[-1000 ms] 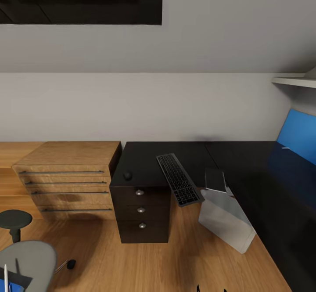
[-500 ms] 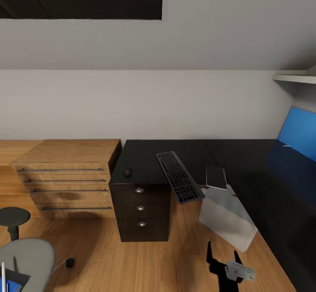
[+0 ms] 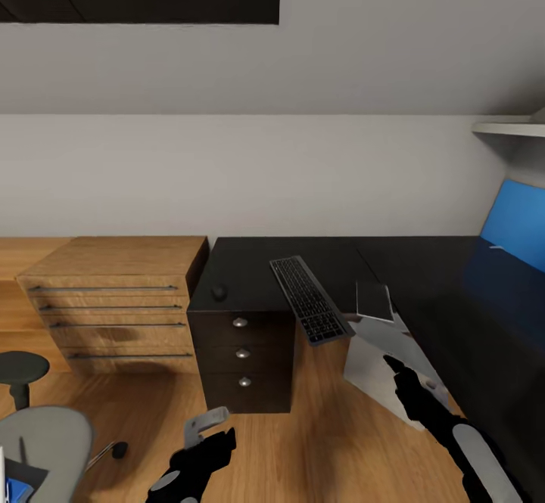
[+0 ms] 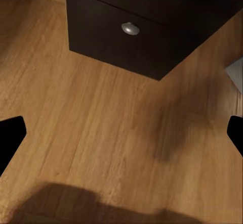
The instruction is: In the bedroom, organize the workspace by keeping the computer under the desk, ensuring the monitor is on the desk, placing the keyboard on the desk next to the monitor, placing the mouse on the desk next to the keyboard, moving the folder from the swivel chair onto the desk next to the mouse, stacking the notebook on top of the folder with the pen on top of the notebook, and positioning the swivel chair next to the desk.
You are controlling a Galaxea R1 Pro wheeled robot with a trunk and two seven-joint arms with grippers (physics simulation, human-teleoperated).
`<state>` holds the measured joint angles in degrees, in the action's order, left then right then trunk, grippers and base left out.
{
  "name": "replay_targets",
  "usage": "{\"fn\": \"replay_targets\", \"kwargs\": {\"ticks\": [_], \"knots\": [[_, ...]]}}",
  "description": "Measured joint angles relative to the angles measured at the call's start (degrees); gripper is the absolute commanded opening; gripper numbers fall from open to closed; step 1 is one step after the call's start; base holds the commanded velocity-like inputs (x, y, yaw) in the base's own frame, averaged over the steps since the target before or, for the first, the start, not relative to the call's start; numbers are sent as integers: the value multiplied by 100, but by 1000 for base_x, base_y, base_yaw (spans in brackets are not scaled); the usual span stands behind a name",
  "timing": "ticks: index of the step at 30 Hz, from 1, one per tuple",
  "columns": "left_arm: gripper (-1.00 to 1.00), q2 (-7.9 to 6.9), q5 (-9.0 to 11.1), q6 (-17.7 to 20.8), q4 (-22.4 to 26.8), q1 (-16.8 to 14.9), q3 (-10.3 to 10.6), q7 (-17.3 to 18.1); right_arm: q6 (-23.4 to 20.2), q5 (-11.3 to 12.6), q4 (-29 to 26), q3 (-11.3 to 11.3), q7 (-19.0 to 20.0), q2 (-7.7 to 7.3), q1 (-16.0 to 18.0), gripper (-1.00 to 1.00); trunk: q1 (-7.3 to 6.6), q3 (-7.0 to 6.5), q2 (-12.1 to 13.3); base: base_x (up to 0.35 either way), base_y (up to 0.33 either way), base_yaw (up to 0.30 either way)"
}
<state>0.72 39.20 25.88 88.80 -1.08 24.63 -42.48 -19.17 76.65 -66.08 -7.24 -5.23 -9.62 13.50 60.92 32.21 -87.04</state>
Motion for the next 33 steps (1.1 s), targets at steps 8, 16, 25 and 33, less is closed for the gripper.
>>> {"fn": "replay_targets", "kwargs": {"ticks": [8,16,25,33], "knots": [[100,-111,9,-30,-13,-2,21,-26,-62,-17,143,34,281,37,51,100,176,144,-321,0,0,0],[100,-107,19,-79,-11,-3,47,-39,-94,-13,147,39,353,34,36,100,352,288,-642,0,0,0],[100,-108,50,-82,-27,-6,284,-25,-94,-22,478,295,1553,25,30,100,462,378,-844,0,0,0],[100,-112,43,-87,-45,-7,301,31,-93,-34,1119,425,2713,30,27,100,461,378,-845,137,1,0]]}}
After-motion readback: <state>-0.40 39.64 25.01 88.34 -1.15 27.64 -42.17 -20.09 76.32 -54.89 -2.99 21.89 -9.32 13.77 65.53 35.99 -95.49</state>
